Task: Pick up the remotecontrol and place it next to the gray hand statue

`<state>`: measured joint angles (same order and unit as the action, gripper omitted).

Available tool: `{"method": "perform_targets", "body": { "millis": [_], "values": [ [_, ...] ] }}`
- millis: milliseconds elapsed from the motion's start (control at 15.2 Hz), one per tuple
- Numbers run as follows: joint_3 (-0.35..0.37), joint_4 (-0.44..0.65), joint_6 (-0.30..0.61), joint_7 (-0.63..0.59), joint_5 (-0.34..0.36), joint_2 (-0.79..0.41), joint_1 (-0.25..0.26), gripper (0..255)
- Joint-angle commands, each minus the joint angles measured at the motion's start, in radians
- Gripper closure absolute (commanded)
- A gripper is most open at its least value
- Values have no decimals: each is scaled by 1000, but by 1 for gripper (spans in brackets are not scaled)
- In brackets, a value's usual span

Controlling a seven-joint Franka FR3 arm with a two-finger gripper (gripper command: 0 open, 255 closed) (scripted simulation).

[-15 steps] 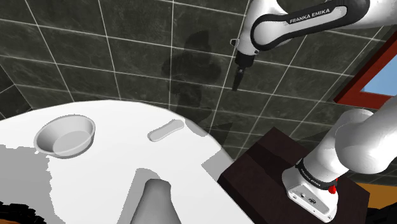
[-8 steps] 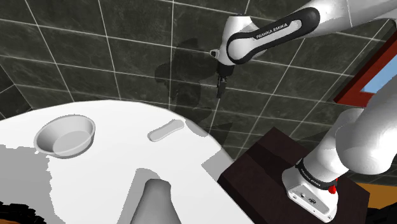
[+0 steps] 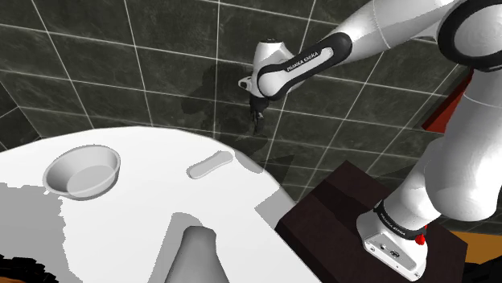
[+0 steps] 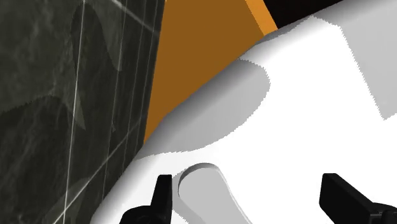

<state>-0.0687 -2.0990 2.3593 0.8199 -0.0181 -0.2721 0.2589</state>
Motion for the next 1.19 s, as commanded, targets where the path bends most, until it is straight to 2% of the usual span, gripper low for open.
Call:
{"method": "perform_targets", "body": {
  "millis": [0,990,1122],
  "values": [
    [17,53,25,44,2,-75,5,0],
    [123,449,111,279,109,-538,92,0],
    [124,464,118,283,113,-559,95,0]
  ]
}}
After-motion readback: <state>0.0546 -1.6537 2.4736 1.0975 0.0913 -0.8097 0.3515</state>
